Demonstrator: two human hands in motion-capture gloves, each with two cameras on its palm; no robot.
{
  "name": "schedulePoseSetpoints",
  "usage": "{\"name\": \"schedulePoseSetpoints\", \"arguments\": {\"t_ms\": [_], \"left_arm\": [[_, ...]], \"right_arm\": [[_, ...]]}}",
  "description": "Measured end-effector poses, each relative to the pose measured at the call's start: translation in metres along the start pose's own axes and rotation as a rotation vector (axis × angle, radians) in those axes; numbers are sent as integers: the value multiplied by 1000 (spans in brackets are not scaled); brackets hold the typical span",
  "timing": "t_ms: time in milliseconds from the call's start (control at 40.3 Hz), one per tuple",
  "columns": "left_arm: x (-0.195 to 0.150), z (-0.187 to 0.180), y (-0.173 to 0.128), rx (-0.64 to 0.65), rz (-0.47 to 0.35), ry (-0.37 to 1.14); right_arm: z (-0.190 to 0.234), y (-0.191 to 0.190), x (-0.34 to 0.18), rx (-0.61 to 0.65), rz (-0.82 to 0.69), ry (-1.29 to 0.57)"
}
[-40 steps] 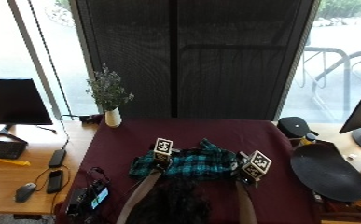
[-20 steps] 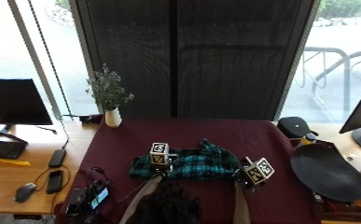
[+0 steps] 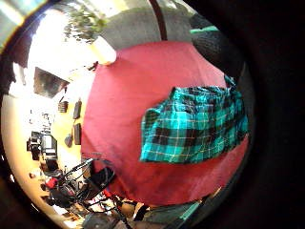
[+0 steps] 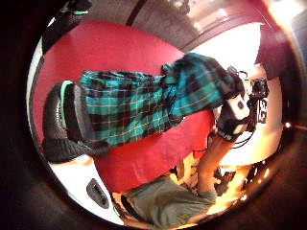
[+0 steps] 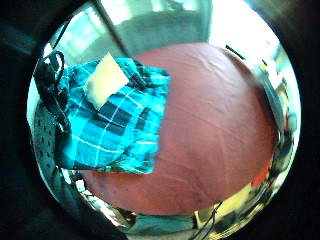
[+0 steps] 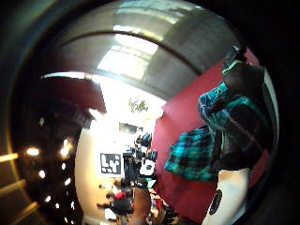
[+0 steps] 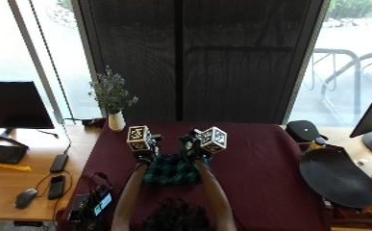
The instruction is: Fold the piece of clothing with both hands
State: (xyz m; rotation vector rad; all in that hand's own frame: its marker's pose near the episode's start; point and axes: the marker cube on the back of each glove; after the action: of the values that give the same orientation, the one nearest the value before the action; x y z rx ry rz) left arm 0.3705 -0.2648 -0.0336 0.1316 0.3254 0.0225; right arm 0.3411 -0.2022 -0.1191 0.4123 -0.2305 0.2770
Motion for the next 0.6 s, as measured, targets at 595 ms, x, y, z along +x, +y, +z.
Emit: {"name": "schedulePoseSetpoints", "arguments": {"t_ms": [595], "left_arm": [[-89,19,15,17,-149,24]], "right_arm": [[152,169,-144,-333,-465,211]]}}
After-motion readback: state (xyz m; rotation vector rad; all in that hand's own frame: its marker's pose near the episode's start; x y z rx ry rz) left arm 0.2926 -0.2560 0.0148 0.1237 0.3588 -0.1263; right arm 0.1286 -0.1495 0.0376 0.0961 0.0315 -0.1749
